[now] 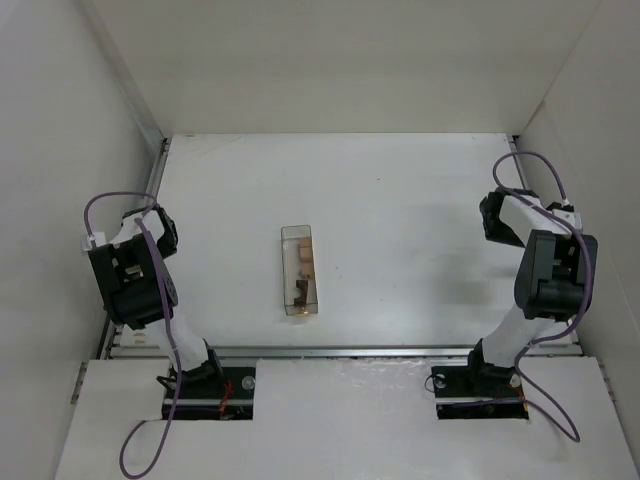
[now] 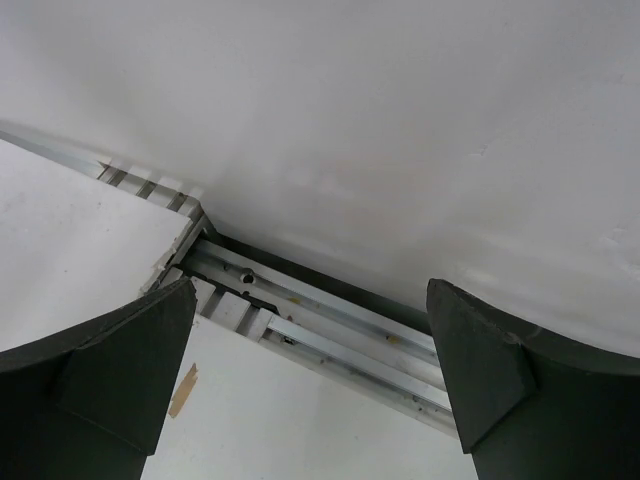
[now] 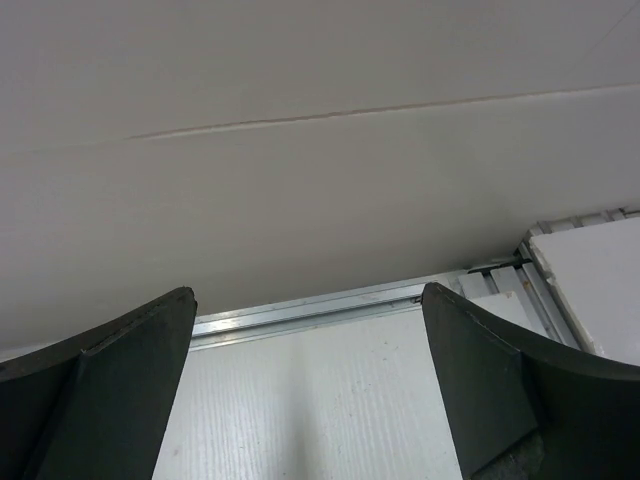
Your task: Build the wood block tower
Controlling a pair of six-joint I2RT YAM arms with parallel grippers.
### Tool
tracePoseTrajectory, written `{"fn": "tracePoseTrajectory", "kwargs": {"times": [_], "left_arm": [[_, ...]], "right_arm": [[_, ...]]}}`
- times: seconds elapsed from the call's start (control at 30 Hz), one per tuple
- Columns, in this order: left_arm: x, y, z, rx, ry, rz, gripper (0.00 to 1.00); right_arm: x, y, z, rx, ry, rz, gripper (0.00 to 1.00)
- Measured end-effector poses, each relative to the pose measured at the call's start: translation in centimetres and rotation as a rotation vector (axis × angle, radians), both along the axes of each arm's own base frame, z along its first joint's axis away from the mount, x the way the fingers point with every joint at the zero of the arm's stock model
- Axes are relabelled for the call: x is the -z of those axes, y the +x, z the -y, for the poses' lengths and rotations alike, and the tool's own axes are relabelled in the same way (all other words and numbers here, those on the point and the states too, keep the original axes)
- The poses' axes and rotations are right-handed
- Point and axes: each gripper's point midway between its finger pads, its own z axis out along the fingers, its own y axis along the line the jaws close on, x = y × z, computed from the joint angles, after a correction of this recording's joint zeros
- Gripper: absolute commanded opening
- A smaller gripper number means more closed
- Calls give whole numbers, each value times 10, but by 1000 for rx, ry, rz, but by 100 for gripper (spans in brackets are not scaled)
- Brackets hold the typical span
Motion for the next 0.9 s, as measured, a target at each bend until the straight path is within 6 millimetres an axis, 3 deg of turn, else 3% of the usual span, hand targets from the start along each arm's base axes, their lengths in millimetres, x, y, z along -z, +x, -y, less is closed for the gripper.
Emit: {"fn": "tracePoseTrajectory", "kwargs": {"times": [0.13,0.23,0.33,0.4,0.47,0.6,0.67,0.73,0.8,0.9], "left_arm": [[0,0,0,1,-2,-2,100],[-7,12,0,37,-16,-64,100],[-38,63,-3,140,-20,-179,100],[-70,111,1,219,12,-186,100],[-110,149,18,306,47,-171,100],[-192,214,96,567,83,-128,100],[-203,248,159,902,-67,-102,100],[-223,266,222,1319,-174,-96,100],[-259,261,272,1692,-158,-104,100],[-316,234,323,2056,32,-140,100]], "right_arm": [[-2,6,-6,-30,7,-42,100],[-12,31,-21,-100,13,-90,100],[-26,60,-42,-185,17,-142,100],[-40,77,-59,-247,13,-147,100],[-59,95,-81,-313,8,-120,100],[-102,128,-138,-474,1,-42,100],[-126,142,-171,-559,-2,-10,100],[-145,151,-200,-628,-7,17,100],[-151,151,-214,-666,-13,-2,100],[-149,150,-219,-688,-26,-76,100]]}}
